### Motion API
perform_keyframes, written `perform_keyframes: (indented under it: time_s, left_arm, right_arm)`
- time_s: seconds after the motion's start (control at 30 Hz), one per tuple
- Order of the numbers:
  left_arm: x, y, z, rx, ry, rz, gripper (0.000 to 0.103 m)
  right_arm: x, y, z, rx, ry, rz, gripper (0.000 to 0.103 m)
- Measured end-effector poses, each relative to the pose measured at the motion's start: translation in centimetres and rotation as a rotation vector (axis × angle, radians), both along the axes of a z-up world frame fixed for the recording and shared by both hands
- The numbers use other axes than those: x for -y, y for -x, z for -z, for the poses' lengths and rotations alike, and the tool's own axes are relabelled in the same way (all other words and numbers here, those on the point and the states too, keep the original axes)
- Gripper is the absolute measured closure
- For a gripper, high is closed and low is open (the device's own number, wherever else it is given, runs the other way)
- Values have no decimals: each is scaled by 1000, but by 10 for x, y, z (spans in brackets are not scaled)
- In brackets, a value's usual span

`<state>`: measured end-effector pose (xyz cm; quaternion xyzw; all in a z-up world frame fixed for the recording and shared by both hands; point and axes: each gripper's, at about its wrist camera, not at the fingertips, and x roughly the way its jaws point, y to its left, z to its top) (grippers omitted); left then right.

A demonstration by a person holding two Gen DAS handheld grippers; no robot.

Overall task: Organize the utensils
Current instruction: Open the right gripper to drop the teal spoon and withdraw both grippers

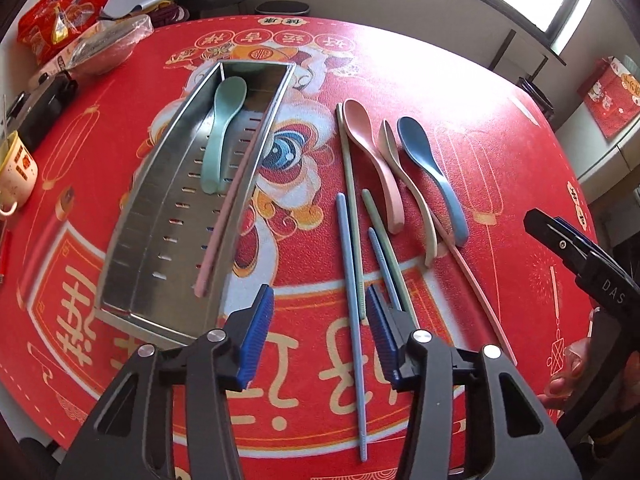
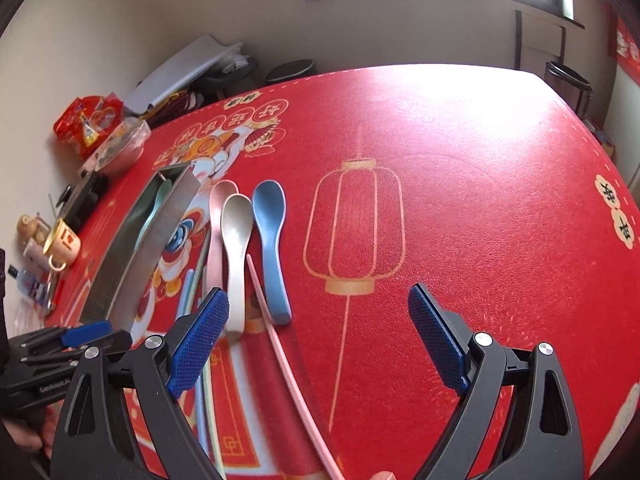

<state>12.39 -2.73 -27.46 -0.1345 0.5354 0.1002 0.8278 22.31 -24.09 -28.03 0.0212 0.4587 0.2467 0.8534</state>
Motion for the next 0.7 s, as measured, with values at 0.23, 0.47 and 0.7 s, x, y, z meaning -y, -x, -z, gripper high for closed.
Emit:
perform_keyframes:
  time_s: [0.23,0.47,0.7]
  left_arm:
    - [12,5,20,-33,30,-39,77]
    - [24,8,30,-20,26,-26,85]
    - [41,12,40,-66,-22,27,88]
  right_arm:
    - [3,-3,13,-34,23,-76,15]
    - [11,-4,17,-15,51,-86,15]
    - [13,-9,19,-27,25,-90,15]
